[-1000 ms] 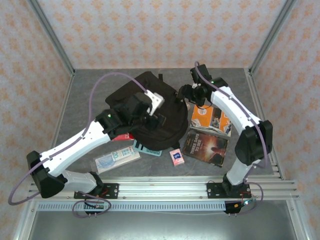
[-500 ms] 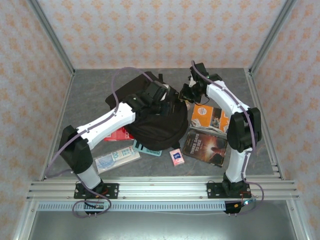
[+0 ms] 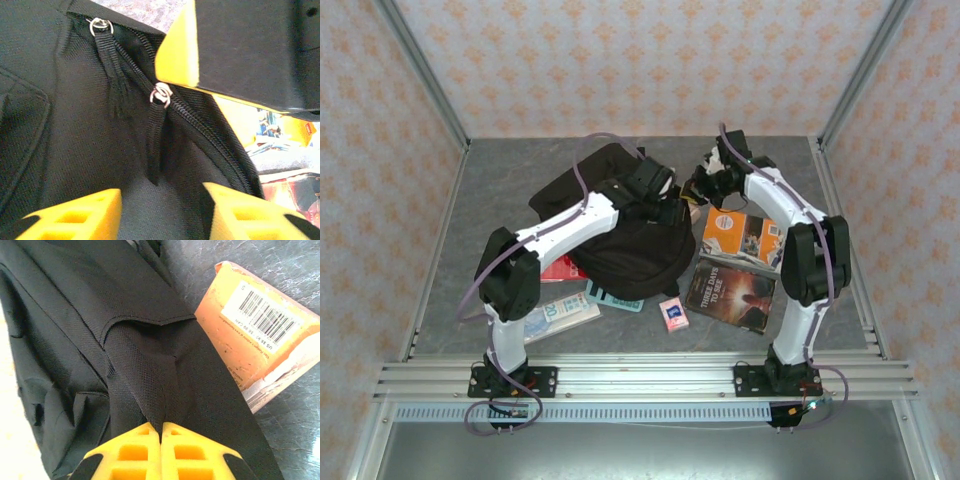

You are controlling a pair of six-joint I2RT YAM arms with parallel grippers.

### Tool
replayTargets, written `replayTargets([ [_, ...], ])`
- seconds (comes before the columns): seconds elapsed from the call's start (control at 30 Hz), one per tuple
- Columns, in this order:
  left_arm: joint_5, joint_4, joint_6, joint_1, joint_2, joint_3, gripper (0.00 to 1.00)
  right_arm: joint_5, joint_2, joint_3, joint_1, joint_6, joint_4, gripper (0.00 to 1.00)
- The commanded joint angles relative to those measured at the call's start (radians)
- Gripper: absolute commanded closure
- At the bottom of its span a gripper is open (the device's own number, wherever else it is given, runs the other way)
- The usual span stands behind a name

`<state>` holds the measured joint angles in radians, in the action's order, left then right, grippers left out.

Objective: Pack the student bag
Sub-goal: Unzip the student bag at the top-center of the table.

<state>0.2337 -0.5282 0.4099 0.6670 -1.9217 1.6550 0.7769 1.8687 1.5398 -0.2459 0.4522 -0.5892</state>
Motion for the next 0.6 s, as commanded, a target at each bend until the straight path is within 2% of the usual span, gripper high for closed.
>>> replayTargets([
  [0.0, 0.020, 0.017, -0.059, -0.035, -0.012, 0.040, 0.61, 0.077, -0.075, -0.010, 0.004, 0.031, 0.067, 1.00],
  [0.17, 0.102, 0.002, -0.156, -0.053, -0.044, 0.062, 0.72, 0.089, -0.090, -0.018, 0.005, 0.029, 0.065, 1.00],
  [0.33, 0.196, -0.024, -0.213, -0.053, -0.092, 0.104, 0.69, 0.095, -0.097, -0.017, 0.004, 0.034, 0.065, 1.00],
  [0.57, 0.239, -0.004, -0.233, -0.053, -0.096, 0.091, 0.69, 0.102, -0.087, -0.010, 0.004, 0.030, 0.054, 1.00],
])
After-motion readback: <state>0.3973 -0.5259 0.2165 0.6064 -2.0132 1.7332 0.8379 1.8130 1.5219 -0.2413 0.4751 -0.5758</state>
